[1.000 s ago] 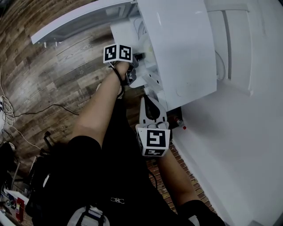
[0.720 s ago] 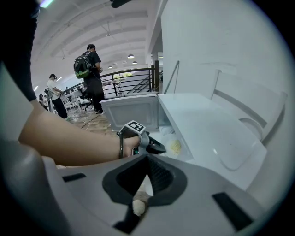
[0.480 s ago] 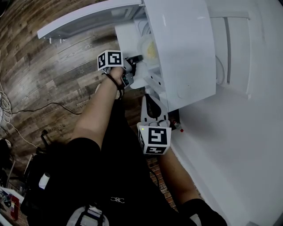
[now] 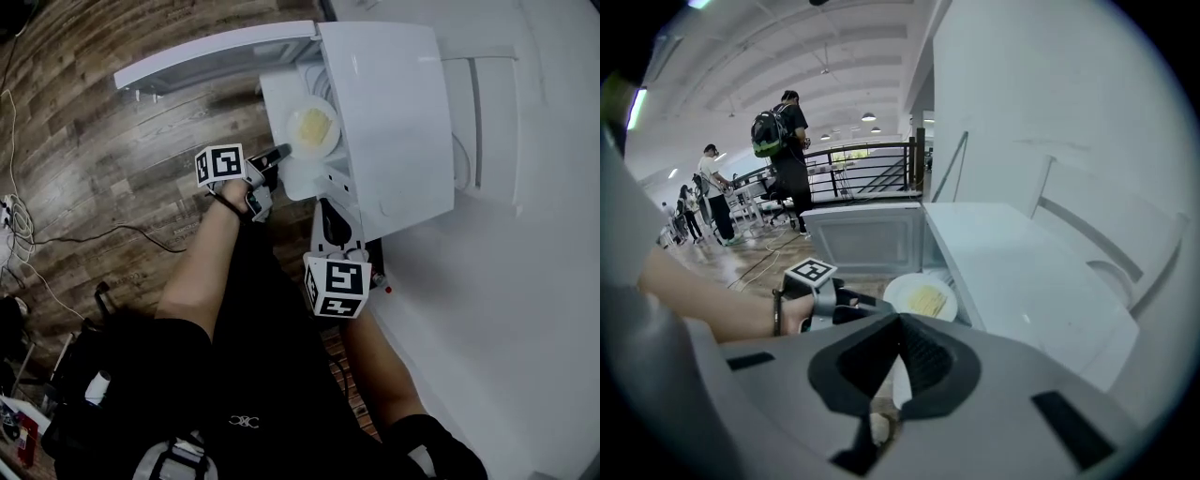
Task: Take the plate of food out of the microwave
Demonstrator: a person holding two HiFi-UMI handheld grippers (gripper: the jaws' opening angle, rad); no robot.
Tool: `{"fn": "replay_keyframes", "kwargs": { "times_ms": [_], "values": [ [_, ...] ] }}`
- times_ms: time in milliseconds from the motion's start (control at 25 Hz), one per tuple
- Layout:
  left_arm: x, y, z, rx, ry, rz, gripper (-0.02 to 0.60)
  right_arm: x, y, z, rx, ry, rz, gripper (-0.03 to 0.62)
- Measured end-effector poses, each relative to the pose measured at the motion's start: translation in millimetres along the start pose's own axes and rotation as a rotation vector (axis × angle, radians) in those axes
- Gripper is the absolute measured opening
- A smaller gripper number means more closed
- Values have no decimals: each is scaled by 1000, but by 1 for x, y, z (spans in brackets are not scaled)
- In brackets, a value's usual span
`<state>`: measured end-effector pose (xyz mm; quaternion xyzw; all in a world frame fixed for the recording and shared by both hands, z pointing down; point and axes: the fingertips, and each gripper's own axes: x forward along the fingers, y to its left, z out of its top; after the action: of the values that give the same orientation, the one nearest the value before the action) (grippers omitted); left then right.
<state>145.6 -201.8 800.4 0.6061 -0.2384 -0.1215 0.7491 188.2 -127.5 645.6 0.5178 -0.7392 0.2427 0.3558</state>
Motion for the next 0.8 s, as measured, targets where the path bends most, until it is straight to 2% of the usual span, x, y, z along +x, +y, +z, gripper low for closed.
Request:
{"fn": "replay_keyframes", "kwargs": {
  "times_ms": [360, 480, 640, 800],
  "values": [
    [-105, -58, 1, 15, -68, 13, 9, -18, 13, 65, -9, -103, -29, 13],
    [-131, -97, 2, 0, -103, -22, 9, -30, 19, 86, 4, -140, -27, 12],
    [-150, -153, -1, 42, -116, -33, 9, -47, 27, 116, 4, -194, -32, 12],
    [-163, -209, 0, 61, -159, -59, 9, -74, 22, 145, 17, -260, -75, 12]
  ]
}}
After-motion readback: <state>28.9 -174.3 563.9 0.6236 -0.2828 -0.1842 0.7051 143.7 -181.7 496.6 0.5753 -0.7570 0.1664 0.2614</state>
